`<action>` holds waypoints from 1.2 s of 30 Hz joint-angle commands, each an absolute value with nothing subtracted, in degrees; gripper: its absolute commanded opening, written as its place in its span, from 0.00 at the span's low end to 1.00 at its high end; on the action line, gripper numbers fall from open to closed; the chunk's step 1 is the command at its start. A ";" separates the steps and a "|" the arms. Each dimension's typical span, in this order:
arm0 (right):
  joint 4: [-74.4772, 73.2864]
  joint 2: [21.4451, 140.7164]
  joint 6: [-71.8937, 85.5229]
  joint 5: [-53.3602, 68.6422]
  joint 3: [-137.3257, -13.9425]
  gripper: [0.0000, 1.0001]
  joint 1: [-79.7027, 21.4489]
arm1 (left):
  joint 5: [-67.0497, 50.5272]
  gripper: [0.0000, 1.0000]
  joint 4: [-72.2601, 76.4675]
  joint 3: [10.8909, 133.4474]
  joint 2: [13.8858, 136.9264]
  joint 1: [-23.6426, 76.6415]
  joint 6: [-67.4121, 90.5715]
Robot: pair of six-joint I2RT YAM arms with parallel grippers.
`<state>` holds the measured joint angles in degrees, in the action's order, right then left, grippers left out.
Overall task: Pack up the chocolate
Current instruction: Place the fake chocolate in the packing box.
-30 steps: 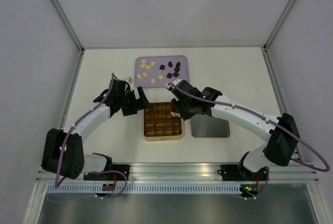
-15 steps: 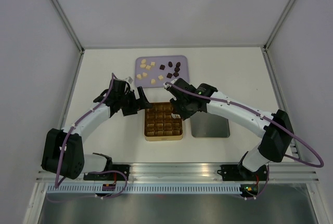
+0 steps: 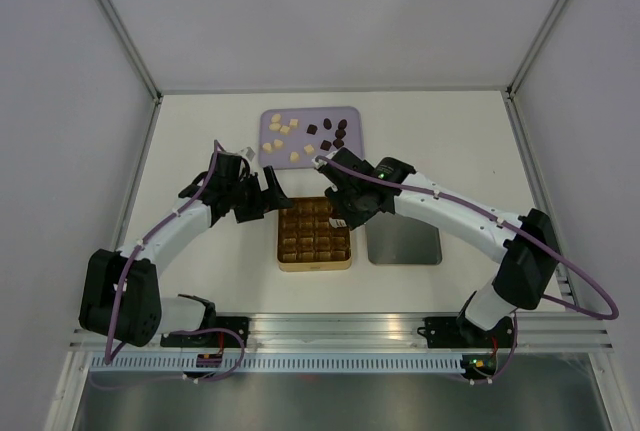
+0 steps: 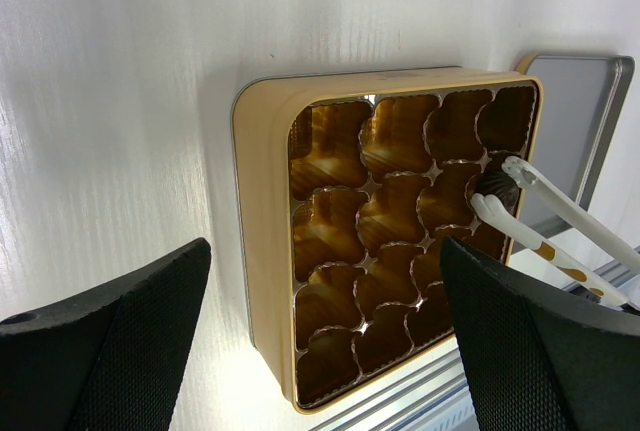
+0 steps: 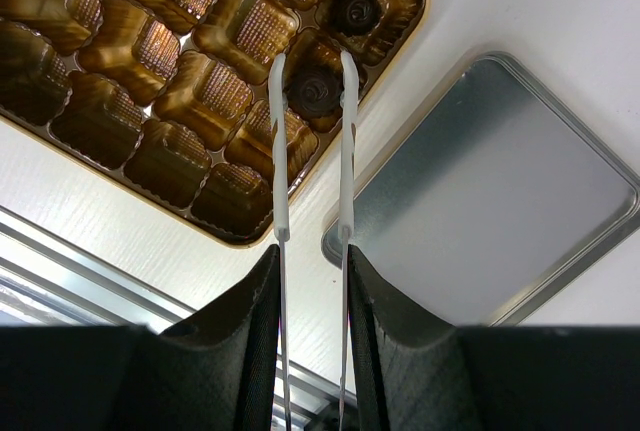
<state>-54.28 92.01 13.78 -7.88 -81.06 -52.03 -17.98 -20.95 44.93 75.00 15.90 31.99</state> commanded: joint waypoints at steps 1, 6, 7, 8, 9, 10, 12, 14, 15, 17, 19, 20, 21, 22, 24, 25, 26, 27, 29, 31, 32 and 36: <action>-55.46 92.55 14.33 -8.96 -83.76 0.30 -52.38 | -17.31 1.00 -20.83 44.91 73.65 16.26 30.24; -55.63 92.81 14.33 -9.05 -83.76 0.31 -52.47 | -17.23 1.00 -20.92 44.91 73.65 16.26 30.23; -55.63 92.81 14.15 -9.05 -83.85 0.31 -52.47 | -17.23 0.99 -20.92 44.91 73.65 16.26 30.23; -55.63 92.99 14.15 -9.14 -83.85 0.31 -52.47 | -17.23 1.00 -20.83 44.91 73.65 16.26 30.23; -55.72 92.90 14.24 -9.14 -83.85 0.31 -52.47 | -17.23 1.00 -20.92 44.91 73.65 16.26 30.23; -55.72 92.90 14.24 -9.14 -83.85 0.31 -52.38 | -17.23 1.00 -20.92 44.91 73.65 16.26 30.23; -55.72 92.90 14.24 -9.40 -83.85 0.31 -52.38 | -17.14 1.00 -20.92 44.91 73.65 16.26 30.23; -55.63 92.99 14.24 -9.40 -83.85 0.31 -52.47 | -17.23 1.00 -20.92 44.91 73.65 16.26 30.23; -55.63 92.99 14.24 -9.40 -83.85 0.32 -52.38 | -17.23 1.00 -20.92 44.83 73.74 16.26 30.23; -55.72 93.08 14.24 -9.40 -83.85 0.32 -52.38 | -17.23 1.00 -20.92 44.82 73.65 16.26 30.32; -55.81 93.08 14.15 -9.67 -83.94 0.32 -52.47 | -17.14 1.00 -20.83 44.82 73.65 16.26 30.32; -55.81 93.08 14.15 -9.67 -83.94 0.32 -52.38 | -17.14 1.00 -20.92 44.82 73.57 16.26 30.24; -55.81 92.99 14.24 -9.75 -83.94 0.32 -52.47 | -17.14 1.00 -20.92 44.82 73.56 16.26 30.23; -55.81 92.99 14.15 -9.76 -83.85 0.33 -52.47 | -17.14 0.99 -20.92 44.82 73.56 16.26 30.23; -55.90 93.08 14.15 -9.84 -83.94 0.33 -52.38 | -17.14 1.00 -20.92 44.82 73.56 16.26 30.23; -55.81 93.08 14.15 -9.76 -83.76 0.34 -52.47 | -17.05 1.00 -20.83 44.82 73.56 16.26 30.23; -55.72 92.99 14.15 -9.84 -83.67 0.34 -52.38 | -17.14 1.00 -20.83 44.82 73.56 16.26 30.32; -55.64 93.08 14.15 -10.02 -83.58 0.34 -52.47 | -17.14 1.00 -20.92 44.82 73.56 16.26 30.24; -55.81 93.08 14.15 -10.02 -83.76 0.35 -52.38 | -17.14 1.00 -20.92 44.82 73.65 16.26 30.23; -55.81 93.16 14.15 -9.93 -83.85 0.36 -52.38 | -17.14 1.00 -21.00 44.82 73.48 16.26 30.23; -55.81 93.08 14.15 -9.93 -83.85 0.37 -52.38 | -17.05 1.00 -21.01 44.82 73.48 16.26 30.23; -55.81 93.08 14.24 -10.02 -83.85 0.39 -52.38 | -16.96 1.00 -21.01 44.82 73.48 16.26 30.23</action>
<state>-54.72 92.86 13.74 -8.25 -81.49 -52.03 -17.87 -20.97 44.93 74.96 15.90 31.97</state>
